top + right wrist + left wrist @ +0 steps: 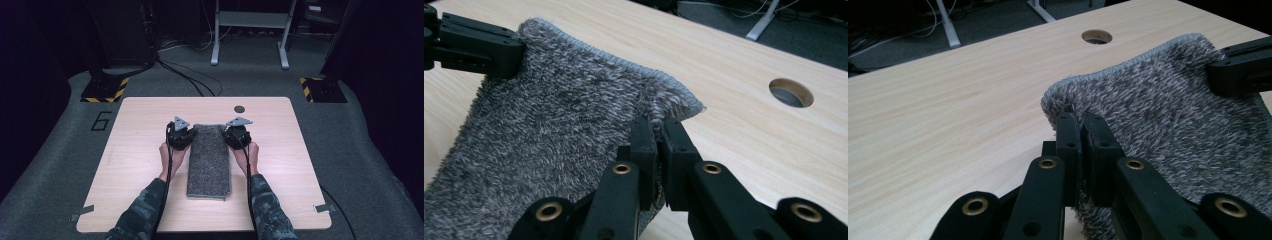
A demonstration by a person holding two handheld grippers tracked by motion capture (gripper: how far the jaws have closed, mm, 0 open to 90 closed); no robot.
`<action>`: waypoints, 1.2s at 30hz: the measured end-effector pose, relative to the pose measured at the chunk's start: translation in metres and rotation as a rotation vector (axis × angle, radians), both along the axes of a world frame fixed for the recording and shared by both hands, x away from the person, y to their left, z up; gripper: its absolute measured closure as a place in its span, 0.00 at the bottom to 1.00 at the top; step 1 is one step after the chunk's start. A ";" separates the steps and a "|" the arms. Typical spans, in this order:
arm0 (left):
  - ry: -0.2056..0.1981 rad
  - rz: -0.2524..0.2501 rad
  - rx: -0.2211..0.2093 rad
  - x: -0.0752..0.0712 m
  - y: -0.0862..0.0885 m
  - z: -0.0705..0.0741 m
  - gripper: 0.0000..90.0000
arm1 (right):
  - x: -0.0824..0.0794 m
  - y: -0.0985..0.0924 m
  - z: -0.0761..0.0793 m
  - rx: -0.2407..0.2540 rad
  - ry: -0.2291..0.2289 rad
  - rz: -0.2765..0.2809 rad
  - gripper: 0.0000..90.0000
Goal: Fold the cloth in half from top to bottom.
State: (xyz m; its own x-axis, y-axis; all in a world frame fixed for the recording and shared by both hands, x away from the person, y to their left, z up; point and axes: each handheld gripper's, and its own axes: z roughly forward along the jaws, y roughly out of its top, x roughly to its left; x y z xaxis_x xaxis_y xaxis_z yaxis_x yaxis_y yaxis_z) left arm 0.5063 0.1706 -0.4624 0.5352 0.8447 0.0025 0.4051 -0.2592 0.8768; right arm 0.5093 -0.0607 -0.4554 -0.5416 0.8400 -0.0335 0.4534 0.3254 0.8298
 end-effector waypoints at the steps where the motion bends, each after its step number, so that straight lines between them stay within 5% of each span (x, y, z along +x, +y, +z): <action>1: -0.010 0.002 0.002 0.000 0.000 0.001 0.95 | 0.000 0.000 0.002 0.002 -0.006 -0.001 0.95; 8: -0.036 -0.003 0.001 -0.001 0.004 0.015 0.95 | -0.001 0.001 0.016 0.007 -0.052 0.013 0.95; 17: -0.070 -0.034 -0.037 -0.030 0.012 0.014 0.95 | -0.027 0.001 0.027 0.016 -0.099 0.052 0.94; 36: -0.051 -0.120 -0.003 -0.071 0.015 -0.005 0.94 | -0.078 -0.008 -0.003 0.011 -0.093 0.111 0.93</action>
